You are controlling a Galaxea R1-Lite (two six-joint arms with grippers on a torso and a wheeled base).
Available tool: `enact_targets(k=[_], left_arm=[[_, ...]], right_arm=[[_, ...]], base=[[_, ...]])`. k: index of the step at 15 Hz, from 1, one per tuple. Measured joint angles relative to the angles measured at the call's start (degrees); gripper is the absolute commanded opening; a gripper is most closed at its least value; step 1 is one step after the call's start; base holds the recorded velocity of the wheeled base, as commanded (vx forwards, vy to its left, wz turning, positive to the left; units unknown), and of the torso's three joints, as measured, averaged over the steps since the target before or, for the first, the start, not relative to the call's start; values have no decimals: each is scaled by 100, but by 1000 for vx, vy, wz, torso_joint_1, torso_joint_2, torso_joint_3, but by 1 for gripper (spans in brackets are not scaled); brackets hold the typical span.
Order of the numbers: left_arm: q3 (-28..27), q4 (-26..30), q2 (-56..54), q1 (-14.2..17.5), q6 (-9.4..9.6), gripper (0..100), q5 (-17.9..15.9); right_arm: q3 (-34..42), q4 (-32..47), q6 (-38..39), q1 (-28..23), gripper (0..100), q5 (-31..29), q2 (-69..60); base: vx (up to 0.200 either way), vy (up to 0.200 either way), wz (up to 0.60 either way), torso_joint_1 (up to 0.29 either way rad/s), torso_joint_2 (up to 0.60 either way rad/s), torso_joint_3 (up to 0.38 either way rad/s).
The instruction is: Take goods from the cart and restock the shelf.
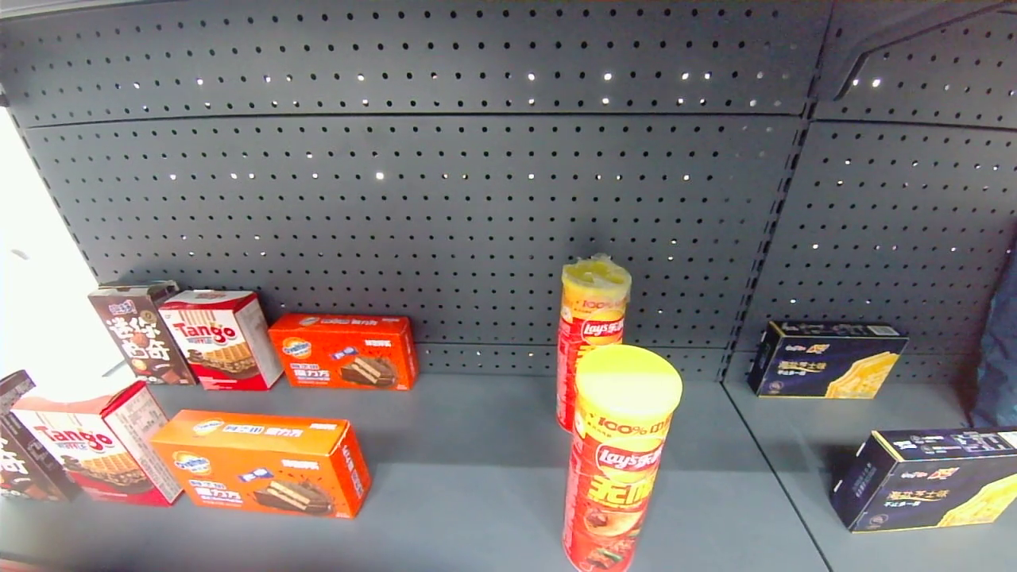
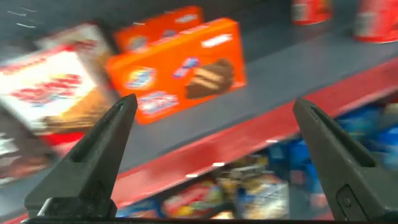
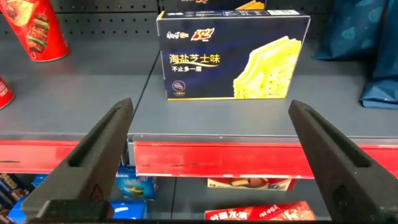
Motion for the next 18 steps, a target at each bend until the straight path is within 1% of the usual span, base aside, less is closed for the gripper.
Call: enact_targets(k=[1, 2, 3, 4, 5, 6, 7, 8, 9, 10, 11, 12, 13, 14, 15, 18], left_arm=[[27, 21, -2, -107, -295, 100, 61], [35, 22, 0, -206, -375, 100, 266], [50, 2, 2, -285, -405, 100, 578], [50, -123, 35, -276, -463, 100, 633], [50, -416, 157, -106, -539, 100, 499], [52, -827, 389, 190, -594, 100, 187], [77, -1204, 686, 635, -635, 100, -241], [113, -1477, 984, 1200, -670, 100, -747], [165, -1585, 1178, 1762, -690, 100, -1267], [207, -1570, 1262, 2270, -706, 100, -1718], [243, -1447, 1196, 2628, -714, 100, -2059], [269, -1242, 1006, 2926, -714, 100, -2306], [286, -1042, 778, 3149, -717, 100, -2465], [308, -780, 542, 3322, -709, 100, -2522], [322, -594, 369, 3374, -706, 100, -2506], [330, -572, 100, 3427, -673, 100, -2484]], right_arm=[[0, 0, 0, 0, 100, 0, 0], [0, 0, 0, 1, 100, 0, 0], [0, 0, 0, 1, 100, 0, 0], [0, 0, 0, 1, 100, 0, 0], [0, 0, 0, 1, 100, 0, 0], [0, 0, 0, 4, 100, 0, 0], [0, 2, 0, 4, 100, 0, 0], [0, 2, -2, 4, 100, 0, 0], [0, 0, 0, 4, 100, 0, 0], [0, 0, -2, 4, 100, 0, 0], [0, 0, 0, 1, 100, 0, 0], [0, 0, 0, 0, 100, -2, 0], [0, 0, 0, 0, 100, 0, 0], [0, 0, 0, 0, 100, 0, 0], [0, 2, 0, 4, 100, 0, 0], [0, 2, -2, 4, 100, 0, 0]], base=[[0, 0, 0, 0, 0, 0], [0, 0, 0, 0, 0, 0], [0, 0, 0, 0, 0, 0], [0, 0, 0, 0, 0, 0], [0, 0, 0, 0, 0, 0], [0, 0, 0, 0, 0, 0], [0, 0, 0, 0, 0, 0], [0, 0, 0, 0, 0, 0], [0, 0, 0, 0, 0, 0], [0, 0, 0, 0, 0, 0], [0, 0, 0, 0, 0, 0], [0, 0, 0, 0, 0, 0], [0, 0, 0, 0, 0, 0], [0, 0, 0, 0, 0, 0], [0, 0, 0, 0, 0, 0], [0, 0, 0, 0, 0, 0]])
